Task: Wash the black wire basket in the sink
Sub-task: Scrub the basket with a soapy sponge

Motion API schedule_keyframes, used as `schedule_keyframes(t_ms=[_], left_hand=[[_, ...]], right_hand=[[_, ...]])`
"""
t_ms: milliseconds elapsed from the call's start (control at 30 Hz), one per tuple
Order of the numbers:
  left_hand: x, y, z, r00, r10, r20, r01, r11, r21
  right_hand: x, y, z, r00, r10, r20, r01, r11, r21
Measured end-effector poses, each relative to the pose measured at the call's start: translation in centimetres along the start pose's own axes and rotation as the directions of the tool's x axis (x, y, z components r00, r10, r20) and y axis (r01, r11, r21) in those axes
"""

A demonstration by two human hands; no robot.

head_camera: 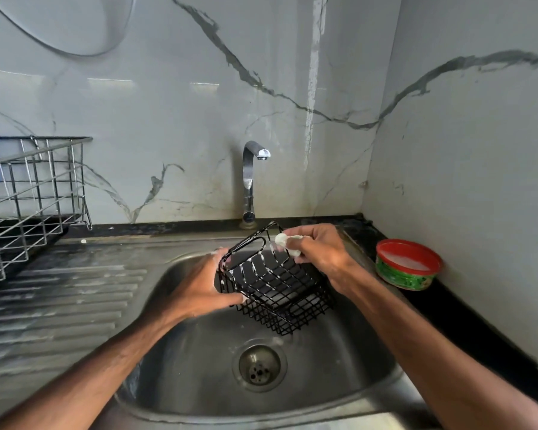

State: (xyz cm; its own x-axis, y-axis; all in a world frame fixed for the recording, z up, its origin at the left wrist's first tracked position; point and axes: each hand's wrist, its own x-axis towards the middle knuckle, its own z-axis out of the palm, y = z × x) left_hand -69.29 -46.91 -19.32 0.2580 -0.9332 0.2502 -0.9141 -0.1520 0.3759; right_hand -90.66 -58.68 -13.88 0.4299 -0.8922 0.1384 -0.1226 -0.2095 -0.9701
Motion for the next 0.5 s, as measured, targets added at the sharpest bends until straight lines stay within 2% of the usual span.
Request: schedule_keyframes(t_ms=[100,200,300,367,433,500], left_hand=[[0.2,1.1,0.5,0.996,-0.015,0.084,0.015,1.000,-0.001],[0.3,2.1,1.1,0.999,0.037,0.023,-0.037,0.999,0.007],[0.4,1.8,1.8,0.999,0.028,-0.037,-0.030,0.998,-0.058],[0.0,1.7,1.4,0.996,0.014,-0.089,-0.019,0.998,-0.064],[-0.2,1.5,1.0,0.994,0.001,-0.108,-0.005,0.999,-0.040],[-0.3,1.4,0.8,0.994,-0.012,-0.104,0.008,0.999,-0.039]], right_hand=[[-0.5,-0.1,1.0,1.000,-0.017,0.004,0.017,1.000,-0.009],[-0.9,0.1,2.3,0.999,-0.019,0.040,0.021,0.999,-0.049],[-1.3,0.3,3.4,0.996,-0.064,0.066,0.076,0.979,-0.189],[-1.8,-0.1,3.2,0.983,-0.182,0.035,0.181,0.898,-0.401],[-2.3,-0.4,3.1,0.932,-0.363,0.014,0.300,0.748,-0.592],[-3.0,-0.4,3.7,0.881,-0.465,0.094,0.417,0.665,-0.620]])
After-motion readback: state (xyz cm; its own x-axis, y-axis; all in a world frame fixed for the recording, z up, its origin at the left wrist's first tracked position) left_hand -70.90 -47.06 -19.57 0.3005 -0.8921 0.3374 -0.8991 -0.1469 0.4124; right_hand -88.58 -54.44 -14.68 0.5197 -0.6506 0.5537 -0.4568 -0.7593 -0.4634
